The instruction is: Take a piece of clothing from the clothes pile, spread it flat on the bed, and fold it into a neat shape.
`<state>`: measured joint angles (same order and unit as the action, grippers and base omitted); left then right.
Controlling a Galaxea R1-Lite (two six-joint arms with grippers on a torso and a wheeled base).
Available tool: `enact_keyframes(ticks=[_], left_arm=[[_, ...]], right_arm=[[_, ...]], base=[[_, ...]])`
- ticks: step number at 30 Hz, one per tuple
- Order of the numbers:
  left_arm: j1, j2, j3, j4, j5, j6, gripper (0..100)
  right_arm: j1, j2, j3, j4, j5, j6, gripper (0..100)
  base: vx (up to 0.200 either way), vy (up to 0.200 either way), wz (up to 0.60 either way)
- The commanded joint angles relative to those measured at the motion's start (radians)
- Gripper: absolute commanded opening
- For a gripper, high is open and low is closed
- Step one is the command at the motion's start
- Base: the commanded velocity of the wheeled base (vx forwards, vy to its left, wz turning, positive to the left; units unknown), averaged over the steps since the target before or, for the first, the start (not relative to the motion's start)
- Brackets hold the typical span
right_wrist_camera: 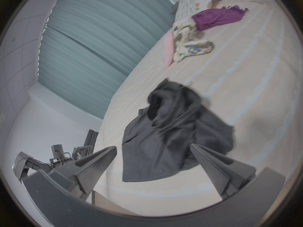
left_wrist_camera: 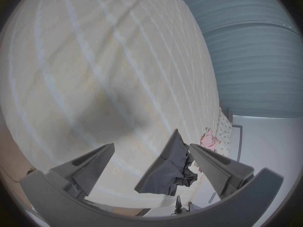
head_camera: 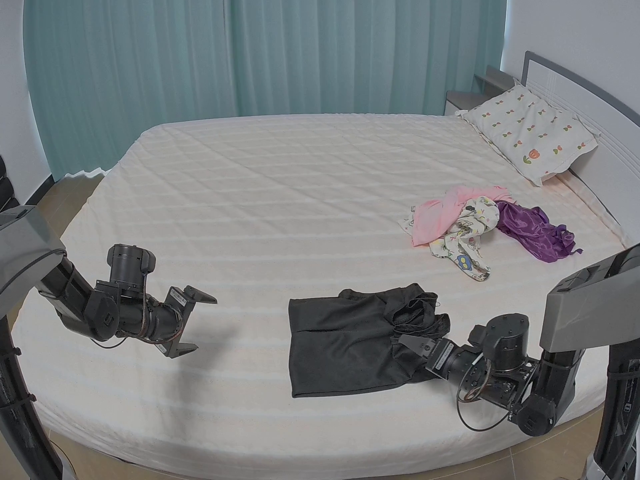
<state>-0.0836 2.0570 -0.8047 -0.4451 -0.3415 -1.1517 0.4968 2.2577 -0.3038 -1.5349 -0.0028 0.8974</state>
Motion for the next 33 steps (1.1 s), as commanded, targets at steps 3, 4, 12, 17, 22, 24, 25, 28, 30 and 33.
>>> enact_keyframes(ticks=[3,4,12,17,22,24,25,28,30,33], left_arm=[[0.001,0.005,0.005,-0.023,0.002,-0.003,100],[0.001,0.005,0.005,-0.023,0.002,-0.003,100],[0.001,0.006,0.007,-0.024,0.004,0.001,100],[0.001,0.005,0.009,-0.024,0.004,0.000,100],[0.001,0.002,0.022,-0.027,0.004,0.001,100],[0.001,0.002,0.024,-0.038,0.004,0.001,100],[0.001,0.002,0.025,-0.038,0.006,0.001,100],[0.001,0.003,0.025,-0.040,0.006,0.001,100],[0.001,0.003,0.025,-0.040,0.006,0.001,100],[0.001,0.003,0.025,-0.044,0.006,0.001,100]], right_arm=[[0.066,0.042,-0.195,0.154,-0.003,0.000,100],[0.068,0.043,-0.199,0.157,-0.003,0.000,100],[0.074,0.169,-0.379,0.214,-0.005,0.001,100],[0.046,0.200,-0.370,0.211,-0.040,0.000,100],[-0.014,0.135,-0.321,0.213,-0.100,-0.025,100],[-0.046,0.105,-0.291,0.210,-0.102,-0.037,100],[-0.057,0.091,-0.278,0.205,-0.102,-0.038,100],[-0.073,0.046,-0.213,0.203,-0.103,-0.038,100],[-0.086,0.031,-0.176,0.202,-0.103,-0.040,100],[-0.093,0.019,-0.126,0.203,-0.105,-0.040,100]], base=[[0.000,0.000,0.00],[0.000,0.000,0.00],[0.000,0.000,0.00],[0.000,0.000,0.00],[0.000,0.000,0.00],[0.000,0.000,0.00],[0.000,0.000,0.00],[0.000,0.000,0.00],[0.000,0.000,0.00],[0.000,0.000,0.00]])
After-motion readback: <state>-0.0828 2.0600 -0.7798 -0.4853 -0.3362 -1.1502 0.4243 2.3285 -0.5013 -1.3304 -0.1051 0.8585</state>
